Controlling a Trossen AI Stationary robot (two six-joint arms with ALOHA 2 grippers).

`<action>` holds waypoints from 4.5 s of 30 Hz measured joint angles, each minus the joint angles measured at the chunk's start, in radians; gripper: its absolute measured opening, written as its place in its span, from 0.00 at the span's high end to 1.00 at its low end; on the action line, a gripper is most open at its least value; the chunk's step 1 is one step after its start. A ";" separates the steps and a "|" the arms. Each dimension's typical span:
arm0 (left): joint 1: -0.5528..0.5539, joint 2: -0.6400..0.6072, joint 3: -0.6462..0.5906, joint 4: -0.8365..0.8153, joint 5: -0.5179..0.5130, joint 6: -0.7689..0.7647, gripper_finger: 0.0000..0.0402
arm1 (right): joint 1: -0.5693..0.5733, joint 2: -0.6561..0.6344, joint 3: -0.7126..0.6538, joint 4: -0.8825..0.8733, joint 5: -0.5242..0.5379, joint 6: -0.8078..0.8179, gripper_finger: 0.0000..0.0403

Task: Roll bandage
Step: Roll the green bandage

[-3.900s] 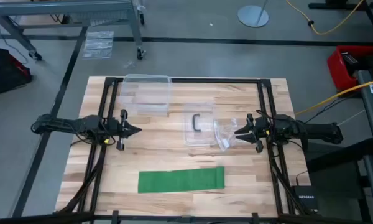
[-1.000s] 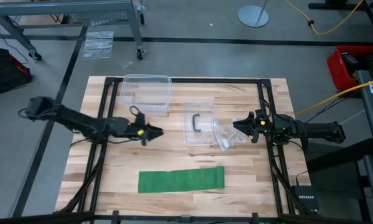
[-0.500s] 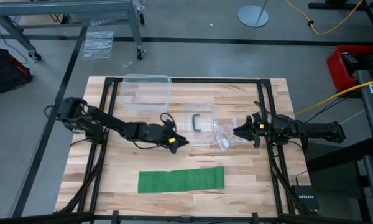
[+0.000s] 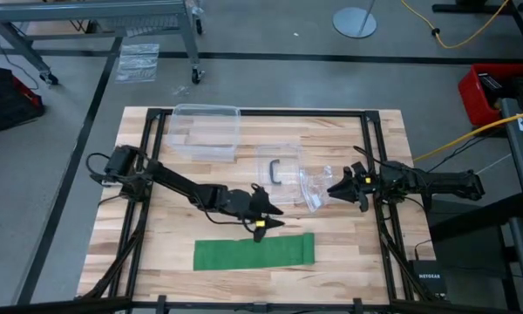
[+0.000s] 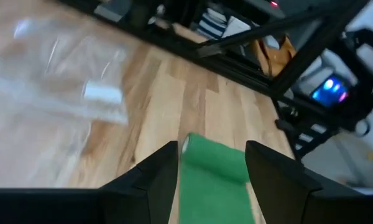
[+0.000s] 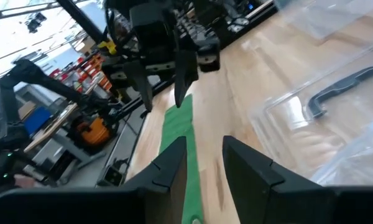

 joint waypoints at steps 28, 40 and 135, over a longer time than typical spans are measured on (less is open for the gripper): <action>-0.146 0.120 0.127 -0.163 0.000 0.280 0.55 | 0.001 0.000 0.017 0.013 -0.185 0.013 0.73; -0.173 0.120 0.127 -0.246 0.000 0.225 0.55 | 0.001 0.093 0.018 0.019 -0.240 0.105 0.73; -0.104 0.259 0.490 -1.382 0.063 -0.097 0.55 | 0.197 0.608 0.158 0.017 -0.227 0.159 0.73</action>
